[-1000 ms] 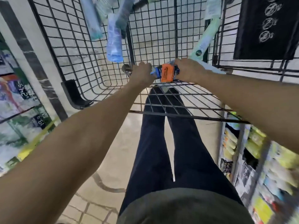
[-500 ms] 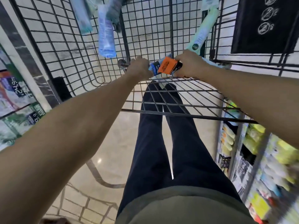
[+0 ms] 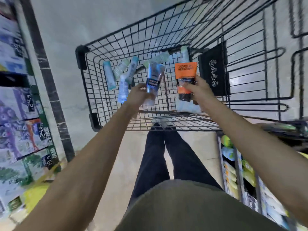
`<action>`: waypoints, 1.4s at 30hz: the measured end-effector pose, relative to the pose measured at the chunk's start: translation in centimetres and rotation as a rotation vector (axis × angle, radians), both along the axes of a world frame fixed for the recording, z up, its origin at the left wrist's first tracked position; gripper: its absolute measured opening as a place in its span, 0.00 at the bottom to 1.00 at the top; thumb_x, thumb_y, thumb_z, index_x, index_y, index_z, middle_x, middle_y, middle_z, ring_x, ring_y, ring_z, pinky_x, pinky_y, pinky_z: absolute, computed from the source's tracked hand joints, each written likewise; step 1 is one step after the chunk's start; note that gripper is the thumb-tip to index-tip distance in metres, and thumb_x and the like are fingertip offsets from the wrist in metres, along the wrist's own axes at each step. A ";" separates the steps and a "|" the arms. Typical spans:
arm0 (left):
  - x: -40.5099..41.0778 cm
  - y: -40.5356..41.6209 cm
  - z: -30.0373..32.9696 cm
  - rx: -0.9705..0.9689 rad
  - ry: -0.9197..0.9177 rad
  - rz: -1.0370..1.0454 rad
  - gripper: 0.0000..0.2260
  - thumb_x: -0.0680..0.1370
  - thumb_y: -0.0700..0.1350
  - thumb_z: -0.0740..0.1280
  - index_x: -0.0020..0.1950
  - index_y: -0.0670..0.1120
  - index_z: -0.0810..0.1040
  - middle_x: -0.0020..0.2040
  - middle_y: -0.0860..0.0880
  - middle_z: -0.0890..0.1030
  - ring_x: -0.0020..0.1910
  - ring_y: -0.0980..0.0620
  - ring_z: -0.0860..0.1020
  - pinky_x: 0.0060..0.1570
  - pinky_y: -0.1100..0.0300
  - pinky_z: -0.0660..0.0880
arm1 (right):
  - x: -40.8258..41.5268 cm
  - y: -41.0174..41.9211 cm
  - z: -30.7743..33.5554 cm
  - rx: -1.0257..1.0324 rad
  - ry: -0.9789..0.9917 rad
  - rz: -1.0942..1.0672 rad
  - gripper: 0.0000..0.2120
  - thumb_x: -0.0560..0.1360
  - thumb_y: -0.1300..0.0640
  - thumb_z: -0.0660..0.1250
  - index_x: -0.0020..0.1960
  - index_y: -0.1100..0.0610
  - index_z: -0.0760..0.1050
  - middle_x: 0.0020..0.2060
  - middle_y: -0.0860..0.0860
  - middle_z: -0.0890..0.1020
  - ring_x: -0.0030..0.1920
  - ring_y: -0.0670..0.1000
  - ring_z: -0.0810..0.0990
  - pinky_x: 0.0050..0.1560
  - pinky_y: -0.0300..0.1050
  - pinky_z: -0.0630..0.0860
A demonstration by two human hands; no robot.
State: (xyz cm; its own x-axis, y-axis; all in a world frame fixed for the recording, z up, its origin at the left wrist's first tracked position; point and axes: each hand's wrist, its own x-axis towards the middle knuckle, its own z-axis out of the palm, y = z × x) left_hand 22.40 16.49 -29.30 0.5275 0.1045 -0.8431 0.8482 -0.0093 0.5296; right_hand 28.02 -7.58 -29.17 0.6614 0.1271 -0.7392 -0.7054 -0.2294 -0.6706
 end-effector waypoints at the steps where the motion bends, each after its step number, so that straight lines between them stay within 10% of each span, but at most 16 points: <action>1: 0.0 -0.3 2.2 -0.035 -0.039 0.031 0.29 0.68 0.33 0.75 0.68 0.44 0.75 0.56 0.44 0.85 0.55 0.41 0.84 0.51 0.50 0.80 | -0.2 -0.3 1.9 0.023 -0.026 -0.035 0.12 0.74 0.51 0.77 0.56 0.45 0.81 0.53 0.46 0.86 0.57 0.55 0.85 0.60 0.66 0.80; 6: -1.8 -2.3 12.5 -0.167 -0.266 0.091 0.24 0.71 0.33 0.74 0.65 0.47 0.75 0.57 0.40 0.84 0.55 0.40 0.83 0.58 0.43 0.79 | -1.9 -1.3 11.6 0.200 -0.148 -0.158 0.18 0.75 0.56 0.76 0.63 0.55 0.78 0.54 0.54 0.86 0.46 0.56 0.88 0.43 0.53 0.82; 14: -4.1 -5.3 23.6 -0.330 -0.504 0.044 0.22 0.74 0.30 0.66 0.66 0.45 0.74 0.57 0.39 0.85 0.54 0.43 0.85 0.49 0.50 0.82 | -6.7 -2.9 23.3 0.307 -0.381 -0.303 0.13 0.77 0.61 0.72 0.61 0.57 0.80 0.48 0.51 0.87 0.43 0.52 0.87 0.45 0.48 0.82; 35: -16.2 -12.7 32.5 -0.631 -0.610 -0.438 0.23 0.71 0.28 0.73 0.61 0.47 0.78 0.53 0.41 0.84 0.52 0.44 0.83 0.57 0.45 0.77 | -32.1 -6.9 33.9 0.131 -0.681 -1.007 0.21 0.72 0.58 0.76 0.64 0.56 0.78 0.55 0.58 0.86 0.52 0.64 0.86 0.60 0.64 0.80; 42: -22.3 -18.6 33.4 -0.670 -0.645 -0.648 0.29 0.67 0.31 0.77 0.65 0.47 0.77 0.55 0.39 0.85 0.53 0.41 0.83 0.52 0.46 0.79 | -42.5 -9.8 35.7 0.059 -0.746 -1.191 0.15 0.77 0.63 0.72 0.63 0.56 0.78 0.52 0.60 0.87 0.45 0.60 0.87 0.48 0.53 0.83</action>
